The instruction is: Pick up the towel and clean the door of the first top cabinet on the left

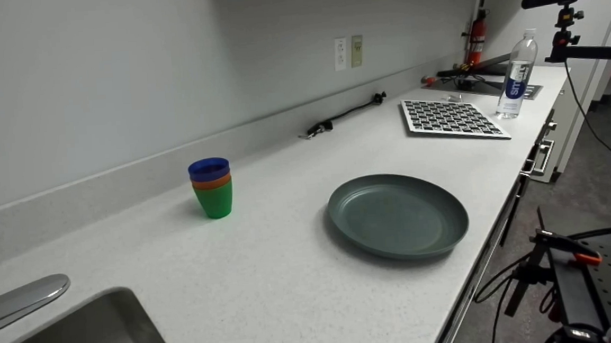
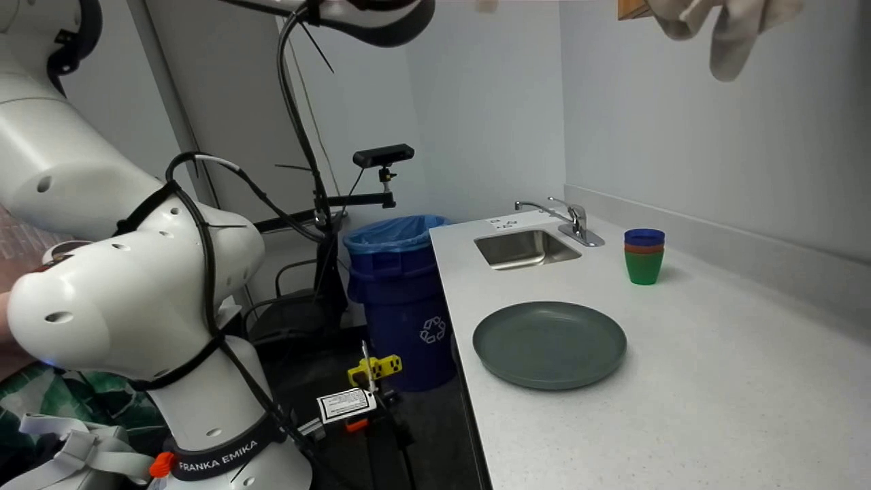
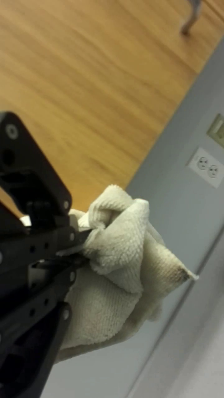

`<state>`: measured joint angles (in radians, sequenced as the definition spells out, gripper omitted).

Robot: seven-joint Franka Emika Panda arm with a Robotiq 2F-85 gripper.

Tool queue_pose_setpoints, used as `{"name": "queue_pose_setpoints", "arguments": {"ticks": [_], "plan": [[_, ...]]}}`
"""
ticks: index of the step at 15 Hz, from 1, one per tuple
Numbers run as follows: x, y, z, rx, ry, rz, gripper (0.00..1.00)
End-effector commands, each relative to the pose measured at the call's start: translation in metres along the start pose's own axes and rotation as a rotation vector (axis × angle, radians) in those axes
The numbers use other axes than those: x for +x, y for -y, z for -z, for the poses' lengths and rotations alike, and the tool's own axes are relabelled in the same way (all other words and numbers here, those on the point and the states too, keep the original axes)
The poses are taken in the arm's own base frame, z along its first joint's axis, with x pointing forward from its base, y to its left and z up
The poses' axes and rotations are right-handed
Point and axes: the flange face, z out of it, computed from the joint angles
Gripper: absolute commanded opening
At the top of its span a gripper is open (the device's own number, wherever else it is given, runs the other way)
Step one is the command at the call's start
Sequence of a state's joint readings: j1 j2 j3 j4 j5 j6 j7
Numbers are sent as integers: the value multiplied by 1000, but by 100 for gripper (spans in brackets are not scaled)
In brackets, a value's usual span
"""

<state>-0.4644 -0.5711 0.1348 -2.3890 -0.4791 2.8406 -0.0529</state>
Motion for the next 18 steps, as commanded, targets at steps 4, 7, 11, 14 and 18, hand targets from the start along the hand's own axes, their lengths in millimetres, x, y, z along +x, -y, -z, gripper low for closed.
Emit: {"name": "queue_pose_setpoints", "arguments": {"ticks": [4, 7, 11, 14, 18], "plan": [[-36, -8, -69, 56, 168, -76, 3], [-53, 7, -88, 107, 254, -93, 3], [-76, 19, -109, 183, 383, -146, 3], [-94, 21, -125, 239, 462, -216, 3], [-117, 20, -141, 270, 538, -291, 3]]}}
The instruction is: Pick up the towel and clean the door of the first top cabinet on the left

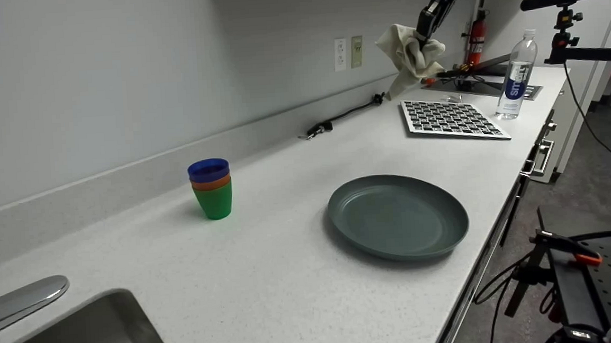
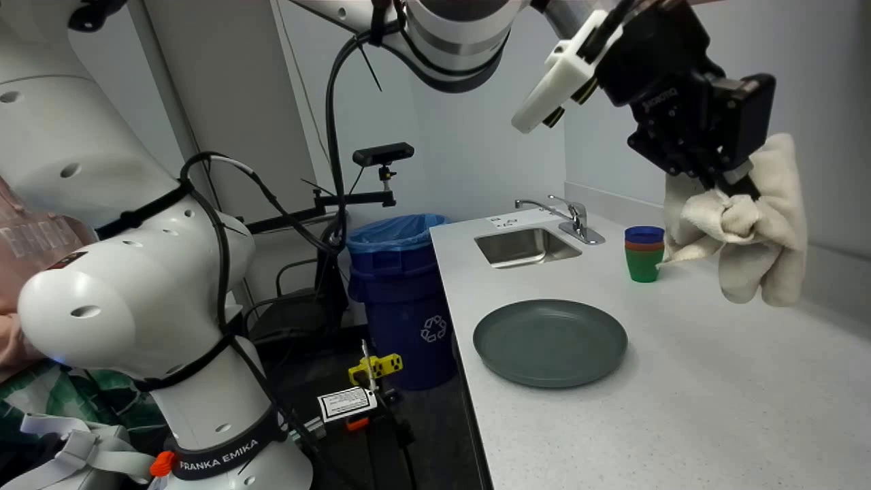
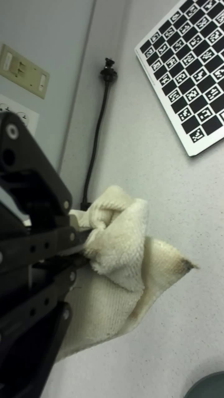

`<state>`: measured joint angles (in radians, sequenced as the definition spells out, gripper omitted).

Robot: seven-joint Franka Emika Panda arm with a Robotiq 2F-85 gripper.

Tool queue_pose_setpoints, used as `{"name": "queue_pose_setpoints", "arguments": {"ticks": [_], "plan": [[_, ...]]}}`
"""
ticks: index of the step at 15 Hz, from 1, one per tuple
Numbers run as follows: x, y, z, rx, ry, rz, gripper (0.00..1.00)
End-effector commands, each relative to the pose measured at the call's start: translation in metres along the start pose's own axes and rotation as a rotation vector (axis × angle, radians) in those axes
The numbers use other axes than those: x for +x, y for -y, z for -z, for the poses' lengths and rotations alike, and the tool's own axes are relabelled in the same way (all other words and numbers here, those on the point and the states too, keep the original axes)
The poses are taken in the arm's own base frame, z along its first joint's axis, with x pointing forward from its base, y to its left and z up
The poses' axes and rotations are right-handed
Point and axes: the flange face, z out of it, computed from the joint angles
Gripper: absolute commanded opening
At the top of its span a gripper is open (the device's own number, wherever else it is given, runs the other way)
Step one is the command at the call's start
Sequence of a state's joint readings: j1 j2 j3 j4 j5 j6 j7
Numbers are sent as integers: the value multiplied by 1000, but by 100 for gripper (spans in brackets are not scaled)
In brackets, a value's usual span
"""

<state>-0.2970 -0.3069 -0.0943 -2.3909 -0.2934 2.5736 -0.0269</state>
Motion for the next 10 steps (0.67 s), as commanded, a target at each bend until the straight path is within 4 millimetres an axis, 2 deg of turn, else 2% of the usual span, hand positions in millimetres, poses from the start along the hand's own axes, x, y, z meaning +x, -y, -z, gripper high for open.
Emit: {"name": "queue_pose_setpoints", "arguments": {"ticks": [1, 5, 10], "plan": [[-4, -8, -14, 41, 45, -49, 3], [-18, -8, -33, 61, 85, -71, 3], [-41, 12, -55, 112, 152, -69, 3]]}}
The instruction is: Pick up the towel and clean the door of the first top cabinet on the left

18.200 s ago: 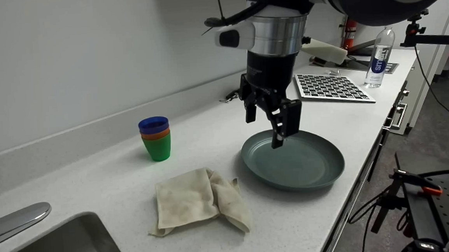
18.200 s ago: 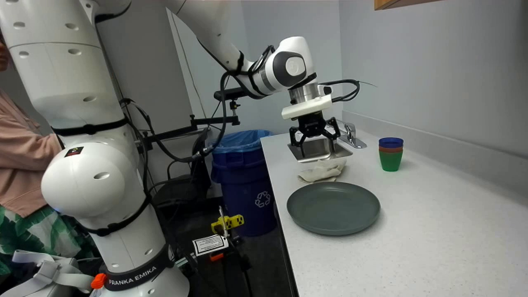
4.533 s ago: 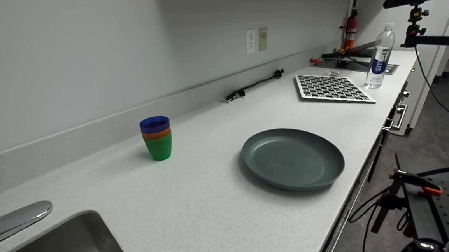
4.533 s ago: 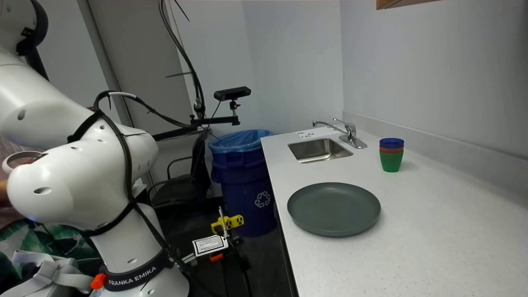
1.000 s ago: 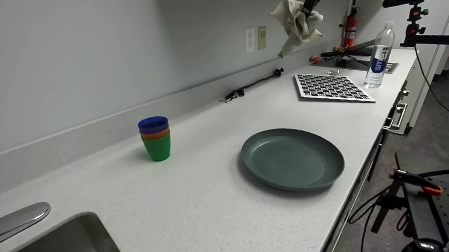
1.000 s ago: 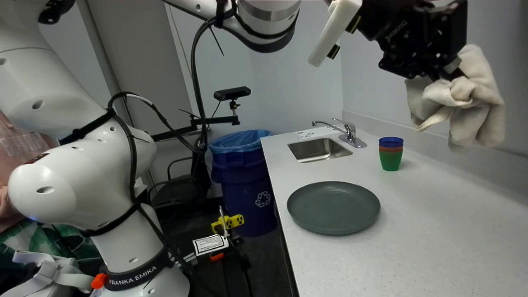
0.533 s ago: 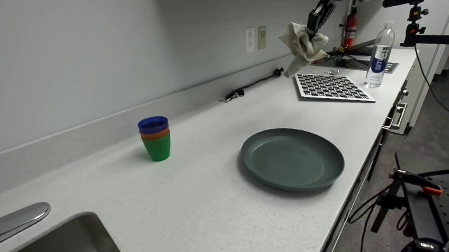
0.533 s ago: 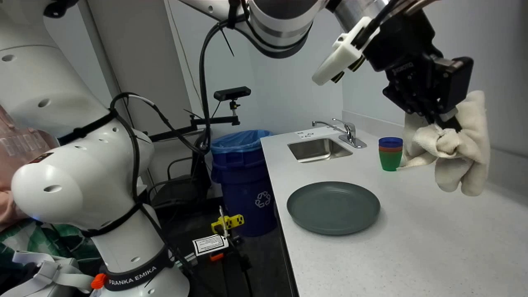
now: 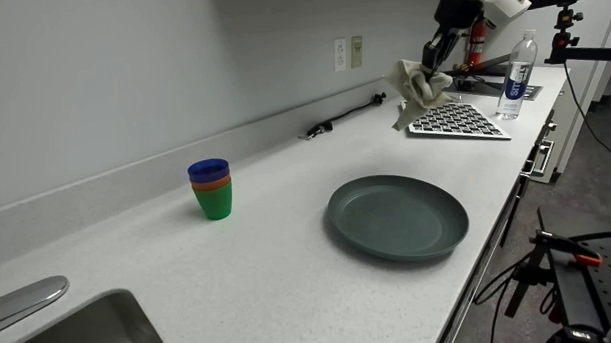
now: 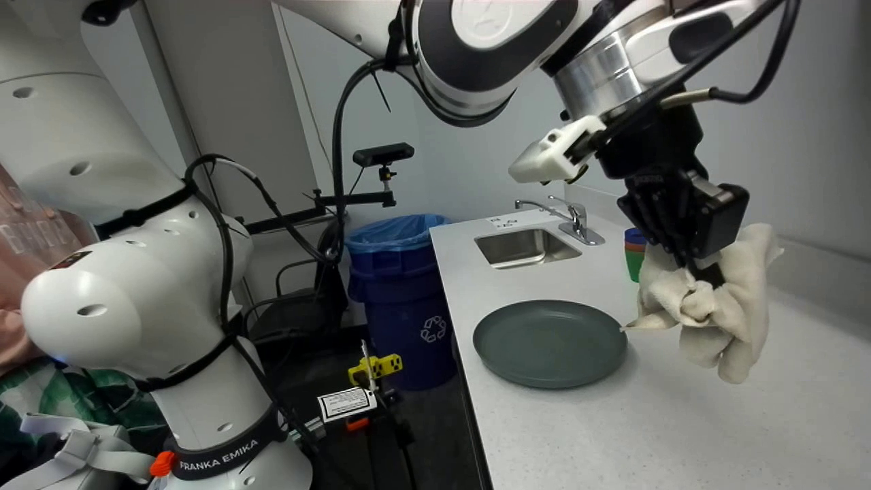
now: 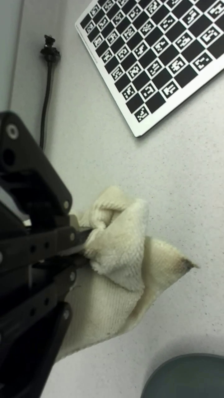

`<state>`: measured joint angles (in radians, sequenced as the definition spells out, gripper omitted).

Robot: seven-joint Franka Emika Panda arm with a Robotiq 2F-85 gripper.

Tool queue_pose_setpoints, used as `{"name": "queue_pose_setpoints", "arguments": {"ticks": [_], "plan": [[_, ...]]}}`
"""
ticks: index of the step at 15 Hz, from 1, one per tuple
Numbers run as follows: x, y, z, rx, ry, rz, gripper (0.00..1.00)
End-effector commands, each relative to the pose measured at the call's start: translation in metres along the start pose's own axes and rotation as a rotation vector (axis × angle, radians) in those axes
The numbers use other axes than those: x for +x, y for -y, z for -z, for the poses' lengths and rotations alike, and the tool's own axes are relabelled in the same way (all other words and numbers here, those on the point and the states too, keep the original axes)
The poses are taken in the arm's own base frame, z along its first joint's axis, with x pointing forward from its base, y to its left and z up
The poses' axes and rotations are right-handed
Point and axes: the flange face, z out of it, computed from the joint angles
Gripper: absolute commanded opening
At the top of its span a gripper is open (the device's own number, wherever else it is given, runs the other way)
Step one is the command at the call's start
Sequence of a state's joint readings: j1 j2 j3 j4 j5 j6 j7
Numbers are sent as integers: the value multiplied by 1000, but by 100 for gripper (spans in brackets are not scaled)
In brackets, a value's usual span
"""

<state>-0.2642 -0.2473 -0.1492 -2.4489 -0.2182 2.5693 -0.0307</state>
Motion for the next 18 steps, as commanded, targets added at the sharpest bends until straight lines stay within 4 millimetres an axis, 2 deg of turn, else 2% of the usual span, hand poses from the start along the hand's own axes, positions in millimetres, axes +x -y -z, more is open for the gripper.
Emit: {"name": "queue_pose_setpoints", "arguments": {"ticks": [1, 5, 6, 8, 11, 15, 16, 18], "plan": [[-13, 9, -10, 56, 44, -9, 3], [-24, 14, -19, 102, 80, -58, 3], [-26, 13, -20, 106, 86, -69, 30], [-29, 13, -20, 110, 93, -73, 42], [-29, 14, -14, 83, 71, -45, 66], [-20, 26, 12, 45, 4, 37, 95], [-18, 35, 22, 32, -22, 80, 100], [-17, 55, 42, 32, -65, 149, 100]]}}
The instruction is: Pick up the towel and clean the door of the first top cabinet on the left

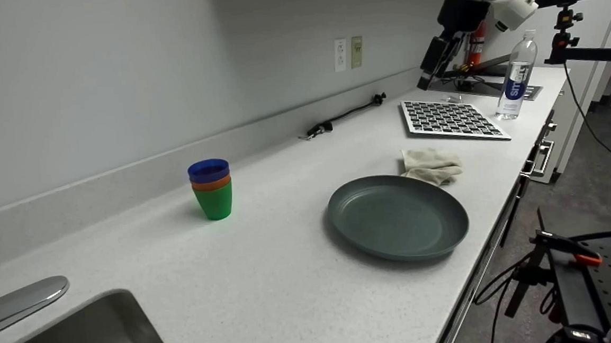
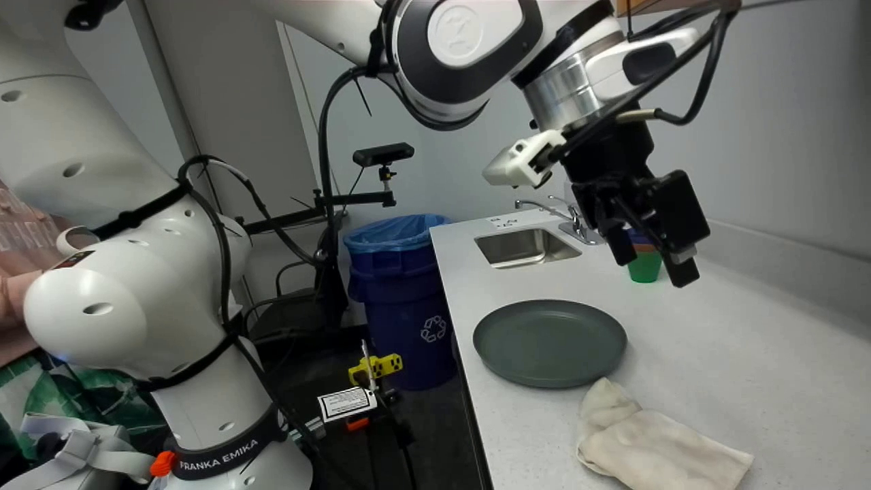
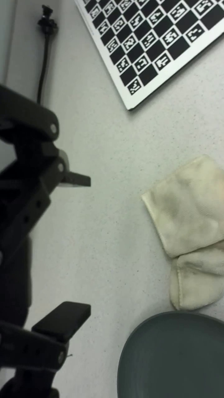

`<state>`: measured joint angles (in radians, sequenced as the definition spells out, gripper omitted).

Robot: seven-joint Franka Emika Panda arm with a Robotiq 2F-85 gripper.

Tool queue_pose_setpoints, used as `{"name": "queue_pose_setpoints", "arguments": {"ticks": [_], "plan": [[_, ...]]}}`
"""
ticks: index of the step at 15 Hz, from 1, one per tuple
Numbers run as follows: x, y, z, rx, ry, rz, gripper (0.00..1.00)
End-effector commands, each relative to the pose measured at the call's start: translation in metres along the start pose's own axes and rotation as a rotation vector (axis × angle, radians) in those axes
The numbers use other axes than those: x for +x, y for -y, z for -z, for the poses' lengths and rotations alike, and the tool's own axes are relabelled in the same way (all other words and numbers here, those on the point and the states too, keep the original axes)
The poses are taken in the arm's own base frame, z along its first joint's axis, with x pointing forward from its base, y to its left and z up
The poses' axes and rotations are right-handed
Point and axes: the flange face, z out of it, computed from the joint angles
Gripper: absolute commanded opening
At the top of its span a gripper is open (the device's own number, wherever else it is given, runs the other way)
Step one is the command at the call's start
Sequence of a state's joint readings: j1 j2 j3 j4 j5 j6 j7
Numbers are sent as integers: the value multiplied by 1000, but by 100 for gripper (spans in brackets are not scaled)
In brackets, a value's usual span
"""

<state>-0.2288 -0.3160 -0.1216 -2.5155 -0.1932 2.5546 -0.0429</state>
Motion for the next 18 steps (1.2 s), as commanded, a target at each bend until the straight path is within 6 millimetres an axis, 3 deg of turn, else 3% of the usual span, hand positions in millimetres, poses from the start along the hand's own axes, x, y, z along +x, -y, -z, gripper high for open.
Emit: {"name": "queue_pose_setpoints", "arguments": {"ticks": [1, 6, 10, 14, 15, 18], "plan": [[1, 36, 40, 6, -83, 127, 100], [4, 99, 83, 77, -182, 253, 100], [-3, 135, 107, 109, -234, 332, 100], [-18, 145, 121, 94, -278, 378, 100], [-2, 147, 111, 97, -238, 344, 100], [-4, 148, 110, 96, -236, 346, 100]]}}
